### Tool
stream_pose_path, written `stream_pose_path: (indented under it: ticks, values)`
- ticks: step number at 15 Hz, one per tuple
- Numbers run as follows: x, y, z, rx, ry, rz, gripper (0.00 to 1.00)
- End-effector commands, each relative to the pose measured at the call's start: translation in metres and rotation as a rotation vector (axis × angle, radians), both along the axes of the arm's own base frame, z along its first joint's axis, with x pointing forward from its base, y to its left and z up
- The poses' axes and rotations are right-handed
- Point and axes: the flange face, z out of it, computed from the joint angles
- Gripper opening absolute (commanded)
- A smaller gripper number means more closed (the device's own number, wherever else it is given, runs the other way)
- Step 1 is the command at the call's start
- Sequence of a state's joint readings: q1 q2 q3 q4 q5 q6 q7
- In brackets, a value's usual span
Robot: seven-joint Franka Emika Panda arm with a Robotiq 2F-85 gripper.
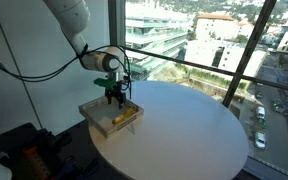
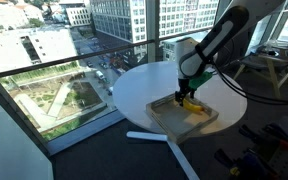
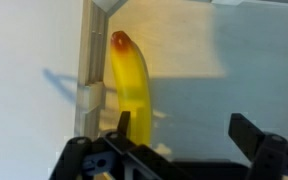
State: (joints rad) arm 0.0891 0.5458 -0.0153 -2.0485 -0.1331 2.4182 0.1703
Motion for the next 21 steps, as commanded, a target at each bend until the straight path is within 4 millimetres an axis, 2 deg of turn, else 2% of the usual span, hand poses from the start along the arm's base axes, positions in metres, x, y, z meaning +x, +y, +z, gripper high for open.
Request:
stream_pose_path:
  ticks: [1, 12, 21]
  values:
    - [0.006, 0.0, 0.004, -0.01, 0.013, -0.018, 1.0]
    - [0.005, -0.001, 0.013, -0.024, 0.058, -0.064, 1.0]
    - [0.01, 0.002, 0.031, -0.011, 0.021, -0.083, 1.0]
